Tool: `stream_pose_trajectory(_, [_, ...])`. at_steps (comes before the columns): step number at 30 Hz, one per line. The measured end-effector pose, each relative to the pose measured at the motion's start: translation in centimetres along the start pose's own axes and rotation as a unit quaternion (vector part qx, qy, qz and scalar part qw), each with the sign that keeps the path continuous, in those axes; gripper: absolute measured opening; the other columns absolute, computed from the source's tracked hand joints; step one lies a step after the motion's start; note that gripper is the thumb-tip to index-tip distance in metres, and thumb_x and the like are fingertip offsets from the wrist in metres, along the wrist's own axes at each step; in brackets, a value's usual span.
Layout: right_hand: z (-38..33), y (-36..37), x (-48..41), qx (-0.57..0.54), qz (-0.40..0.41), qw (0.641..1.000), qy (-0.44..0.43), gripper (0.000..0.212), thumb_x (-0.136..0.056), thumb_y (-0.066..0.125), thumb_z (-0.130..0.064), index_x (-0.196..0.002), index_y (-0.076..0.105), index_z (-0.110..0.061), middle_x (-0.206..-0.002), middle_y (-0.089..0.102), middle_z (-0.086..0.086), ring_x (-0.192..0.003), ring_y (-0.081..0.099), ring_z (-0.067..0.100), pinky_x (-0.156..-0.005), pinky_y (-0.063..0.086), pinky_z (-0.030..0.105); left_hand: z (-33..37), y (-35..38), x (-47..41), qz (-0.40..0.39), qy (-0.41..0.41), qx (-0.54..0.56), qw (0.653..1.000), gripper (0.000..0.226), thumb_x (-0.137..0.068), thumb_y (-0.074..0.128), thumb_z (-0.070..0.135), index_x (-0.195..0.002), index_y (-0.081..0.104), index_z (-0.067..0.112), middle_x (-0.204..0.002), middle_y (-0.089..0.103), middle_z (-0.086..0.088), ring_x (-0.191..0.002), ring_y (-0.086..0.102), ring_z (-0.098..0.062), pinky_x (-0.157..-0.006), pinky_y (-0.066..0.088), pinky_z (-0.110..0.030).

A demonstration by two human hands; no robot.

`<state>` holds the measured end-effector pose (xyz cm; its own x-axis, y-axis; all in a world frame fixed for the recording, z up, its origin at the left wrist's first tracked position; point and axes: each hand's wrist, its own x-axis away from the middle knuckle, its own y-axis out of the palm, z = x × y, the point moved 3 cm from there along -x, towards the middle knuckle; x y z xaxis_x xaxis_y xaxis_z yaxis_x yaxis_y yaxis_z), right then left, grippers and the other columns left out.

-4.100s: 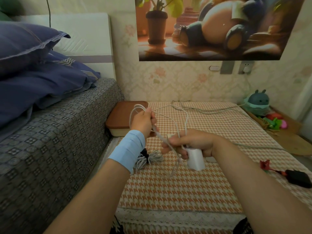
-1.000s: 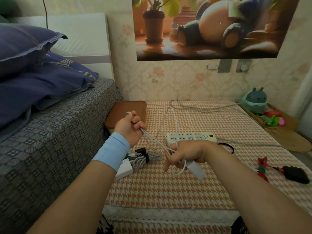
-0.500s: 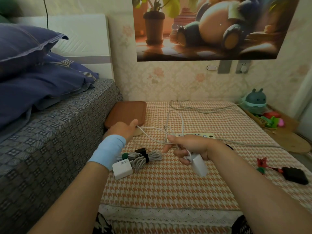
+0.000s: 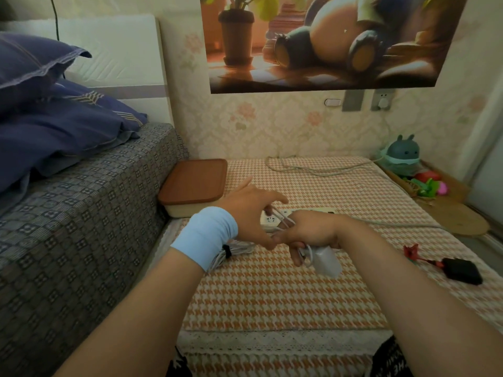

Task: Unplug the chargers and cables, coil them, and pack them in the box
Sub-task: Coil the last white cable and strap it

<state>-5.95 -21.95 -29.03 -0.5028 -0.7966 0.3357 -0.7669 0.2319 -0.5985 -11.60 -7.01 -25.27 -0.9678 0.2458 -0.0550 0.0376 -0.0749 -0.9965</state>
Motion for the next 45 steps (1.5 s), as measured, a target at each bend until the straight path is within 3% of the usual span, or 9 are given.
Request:
stream_pose_trajectory(4, [0.8, -1.4, 1.3, -0.072, 0.064, 0.995, -0.021, 0.024, -0.089, 0.076, -0.034, -0.101, 0.078, -0.013, -0.063, 0.061, 0.017, -0.061, 0.069, 0.023, -0.064, 0.052, 0.030, 1.1, 0.9, -0.6, -0.100, -0.063, 0.049, 0.992, 0.060, -0.075, 0.076, 0.048, -0.126, 0.051, 0.031, -0.094, 0.060, 0.009, -0.091, 0.060, -0.017, -0.089, 0.050, -0.035])
stream_pose_trajectory(8, [2.0, -2.0, 1.9, -0.132, 0.084, 0.987, -0.031, 0.019, -0.091, 0.073, -0.031, -0.102, 0.076, -0.016, -0.068, 0.072, 0.015, -0.061, 0.069, 0.022, -0.065, 0.055, 0.031, 0.7, 1.3, -1.5, -0.075, -0.109, 0.093, 0.987, 0.022, -0.083, 0.072, 0.045, -0.079, 0.065, 0.025, -0.081, 0.066, 0.001, -0.073, 0.059, -0.018, -0.063, 0.047, -0.029])
stream_pose_trajectory(17, [2.9, -4.0, 2.4, -0.325, 0.122, 0.934, -0.084, 0.028, -0.105, 0.048, -0.028, -0.093, 0.066, -0.010, -0.050, 0.033, -0.003, -0.039, 0.025, 0.008, -0.036, 0.023, 0.019, -2.9, -2.7, 0.1, 0.127, -0.160, 0.255, 0.945, 0.052, -0.078, 0.070, 0.057, -0.064, 0.065, 0.008, -0.050, 0.060, -0.006, -0.048, 0.053, -0.020, -0.061, 0.049, -0.032])
stream_pose_trajectory(23, [2.3, -2.9, 1.5, -0.370, 0.031, 0.925, -0.078, 0.030, -0.108, 0.039, -0.024, -0.092, 0.058, -0.010, -0.058, 0.035, -0.002, -0.047, 0.035, 0.012, -0.058, 0.054, 0.033, -2.7, -3.4, 0.2, 0.227, -0.147, 0.337, 0.902, 0.040, -0.083, 0.068, 0.052, -0.070, 0.070, 0.014, -0.056, 0.046, -0.005, -0.056, 0.039, -0.017, -0.056, 0.038, -0.029])
stream_pose_trajectory(27, [2.1, -2.2, 1.3, -0.343, 0.010, 0.935, -0.083, 0.028, -0.107, 0.040, -0.014, -0.100, 0.064, 0.000, -0.069, 0.057, 0.007, -0.063, 0.059, 0.021, -0.090, 0.054, 0.049, -2.3, -3.3, 0.1, 0.189, -0.155, 0.395, 0.885, 0.039, -0.082, 0.066, 0.056, -0.068, 0.070, 0.020, -0.054, 0.041, -0.008, -0.052, 0.033, -0.018, -0.053, 0.034, -0.028])
stream_pose_trajectory(32, [2.2, -2.3, 1.0, -0.383, 0.012, 0.917, -0.112, 0.026, -0.107, 0.036, -0.007, -0.112, 0.061, 0.000, -0.068, 0.054, 0.005, -0.060, 0.053, 0.019, -0.069, 0.057, 0.038, -2.6, -2.1, 0.1, 0.119, -0.149, 0.554, 0.811, 0.035, -0.095, 0.056, 0.040, -0.080, 0.062, 0.010, -0.052, 0.025, 0.005, -0.045, 0.018, -0.013, -0.041, 0.019, -0.022])
stream_pose_trajectory(39, [4.5, -1.7, 1.1, -0.311, -0.067, 0.946, -0.052, 0.025, -0.106, 0.037, 0.001, -0.105, 0.062, -0.003, -0.083, 0.062, 0.009, -0.073, 0.063, 0.021, -0.077, 0.057, 0.036, -4.5, 0.4, 1.7, 0.008, -0.158, 0.488, 0.858, 0.030, -0.098, 0.054, 0.037, -0.095, 0.074, 0.014, -0.062, 0.044, 0.006, -0.050, 0.048, -0.012, -0.053, 0.048, -0.026])
stream_pose_trajectory(43, [4.5, -1.1, 0.6, -0.302, -0.101, 0.947, -0.039, 0.025, -0.104, 0.035, 0.005, -0.097, 0.056, -0.007, -0.082, 0.062, 0.010, -0.074, 0.063, 0.023, -0.082, 0.055, 0.039, -4.9, 1.3, 1.8, 0.080, -0.172, 0.434, 0.881, 0.031, -0.097, 0.056, 0.037, -0.085, 0.076, 0.017, -0.056, 0.048, 0.012, -0.048, 0.044, -0.008, -0.085, 0.058, -0.044])
stream_pose_trajectory(45, [4.4, -0.9, 0.1, -0.317, -0.085, 0.944, -0.028, 0.026, -0.105, 0.034, 0.003, -0.096, 0.054, -0.011, -0.075, 0.054, 0.006, -0.065, 0.054, 0.018, -0.077, 0.054, 0.038, -4.8, 1.6, 1.7, 0.136, -0.182, 0.431, 0.873, 0.030, -0.097, 0.056, 0.034, -0.083, 0.074, 0.014, -0.046, 0.046, 0.011, -0.049, 0.042, -0.008, -0.076, 0.060, -0.039])
